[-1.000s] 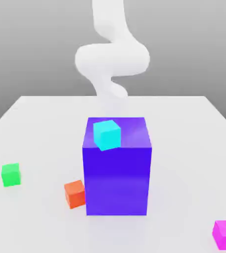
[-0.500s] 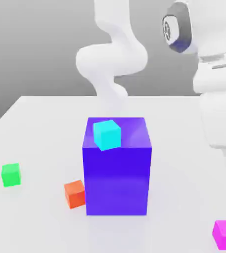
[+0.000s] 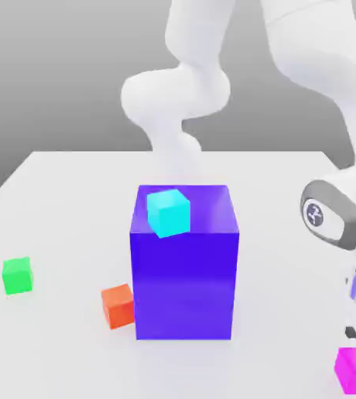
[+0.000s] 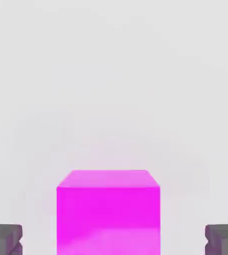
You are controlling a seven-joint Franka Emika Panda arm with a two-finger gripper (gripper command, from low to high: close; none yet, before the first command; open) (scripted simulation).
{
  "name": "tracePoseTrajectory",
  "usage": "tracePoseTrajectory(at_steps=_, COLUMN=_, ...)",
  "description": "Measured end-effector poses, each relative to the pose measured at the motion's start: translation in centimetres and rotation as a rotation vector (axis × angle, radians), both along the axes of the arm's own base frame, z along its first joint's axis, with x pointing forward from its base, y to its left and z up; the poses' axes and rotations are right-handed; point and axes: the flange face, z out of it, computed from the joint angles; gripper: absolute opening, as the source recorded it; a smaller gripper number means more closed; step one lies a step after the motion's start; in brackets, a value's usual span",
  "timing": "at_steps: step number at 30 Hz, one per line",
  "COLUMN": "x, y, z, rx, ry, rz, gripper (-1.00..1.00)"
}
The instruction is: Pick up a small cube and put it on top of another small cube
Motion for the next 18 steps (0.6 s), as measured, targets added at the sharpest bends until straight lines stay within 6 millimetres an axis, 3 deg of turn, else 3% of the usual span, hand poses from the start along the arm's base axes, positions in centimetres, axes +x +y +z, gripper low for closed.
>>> tracePoseTrajectory(at_steps=6, x=0.0, y=0.0, z=0.0, rx=-0.001, ry=0.002, rz=0.001, gripper=-1.0)
tracePoseTrajectory(at_steps=11, x=0.5, y=-0.4, z=5.8, rx=0.008, ry=-0.007, rz=-0.01, gripper=-1.0)
tracePoseTrajectory(at_steps=15, x=3.9, y=-9.8, z=9.6, rx=-0.021, ry=-0.059, rz=-0.004, gripper=-1.0)
tracePoseTrajectory(at_steps=18, x=4.9, y=-17.3, z=11.7, rx=-0.051, ry=-0.082, rz=0.005, gripper=-1.0)
